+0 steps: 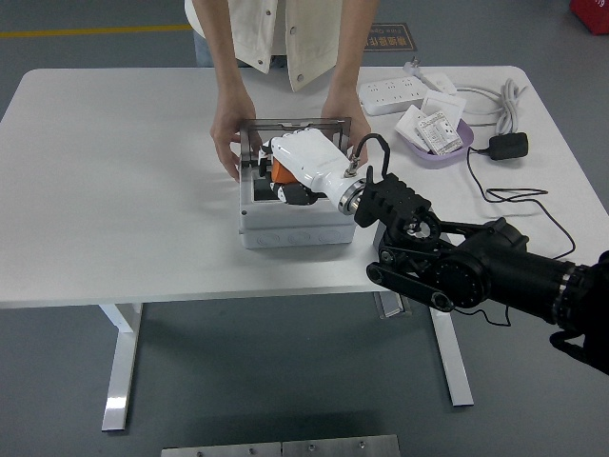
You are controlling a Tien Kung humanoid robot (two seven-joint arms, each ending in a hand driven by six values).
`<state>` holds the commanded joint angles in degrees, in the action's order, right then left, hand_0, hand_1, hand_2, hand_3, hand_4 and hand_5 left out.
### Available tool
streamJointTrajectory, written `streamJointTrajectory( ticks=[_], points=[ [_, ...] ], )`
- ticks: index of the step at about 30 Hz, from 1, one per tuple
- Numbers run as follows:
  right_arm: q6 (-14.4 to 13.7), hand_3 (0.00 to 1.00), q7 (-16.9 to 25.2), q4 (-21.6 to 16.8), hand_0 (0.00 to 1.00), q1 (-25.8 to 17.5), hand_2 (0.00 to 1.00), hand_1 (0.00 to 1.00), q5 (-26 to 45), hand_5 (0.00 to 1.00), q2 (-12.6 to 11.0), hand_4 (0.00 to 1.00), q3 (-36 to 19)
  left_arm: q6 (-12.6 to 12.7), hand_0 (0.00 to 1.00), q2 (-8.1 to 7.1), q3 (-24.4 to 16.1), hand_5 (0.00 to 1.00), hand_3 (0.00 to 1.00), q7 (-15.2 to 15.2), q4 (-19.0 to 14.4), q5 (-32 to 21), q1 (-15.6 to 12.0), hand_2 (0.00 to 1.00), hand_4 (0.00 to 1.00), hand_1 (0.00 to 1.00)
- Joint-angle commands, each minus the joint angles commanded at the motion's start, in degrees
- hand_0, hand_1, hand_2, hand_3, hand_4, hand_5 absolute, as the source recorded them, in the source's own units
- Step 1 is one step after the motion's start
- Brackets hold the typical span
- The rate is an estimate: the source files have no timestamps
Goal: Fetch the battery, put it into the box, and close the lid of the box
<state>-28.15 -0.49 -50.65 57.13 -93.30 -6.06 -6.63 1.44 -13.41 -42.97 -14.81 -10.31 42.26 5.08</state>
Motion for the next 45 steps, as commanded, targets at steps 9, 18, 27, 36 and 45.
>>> streamJointTrajectory(
  ticks=[9, 18, 27, 36, 45],
  points=[
    [-3.87, 0.23, 3.62, 5.79, 0.089, 1.66, 0.287, 0.203, 7.5, 0.002, 1.73, 0.002, 4.64, -0.12, 0.7, -0.37, -0.08, 0.398, 0.783, -0.18, 0.0, 0.5, 0.36, 0.75, 0.89, 0.797],
    [-4.22, 0.233, 4.76, 10.41, 0.112, 2.93, 0.292, 0.205, 12.7, 0.002, 4.61, 0.002, 5.39, -0.2, 0.701, -0.29, 0.2, 0.396, 0.784, -0.12, 0.0, 0.59, 0.88, 0.751, 0.889, 0.797],
    [-3.53, 0.236, 5.11, 11.77, 0.119, 3.01, 0.295, 0.208, 13.25, 0.002, 5.36, 0.002, 4.49, -0.2, 0.701, -0.38, 0.72, 0.396, 0.785, 0.13, 0.0, 0.33, 1.3, 0.751, 0.889, 0.798],
    [-2.31, 0.332, 5.41, 12.46, 0.213, 2.47, 0.358, 0.259, 13.75, 0.002, 5.35, 0.08, 4.47, -0.13, 0.702, -0.37, 0.89, 0.397, 0.785, 0.3, 0.0, 0.25, 1.74, 0.751, 0.889, 0.798],
    [-3.21, 0.51, 5.88, 12.66, 0.364, 2.36, 0.433, 0.336, 15.58, 0.016, 5.37, 0.34, 5.64, -0.17, 0.701, -0.31, 0.64, 0.397, 0.785, 0.22, 0.0, 0.59, 1.8, 0.751, 0.89, 0.797]
  ],
)
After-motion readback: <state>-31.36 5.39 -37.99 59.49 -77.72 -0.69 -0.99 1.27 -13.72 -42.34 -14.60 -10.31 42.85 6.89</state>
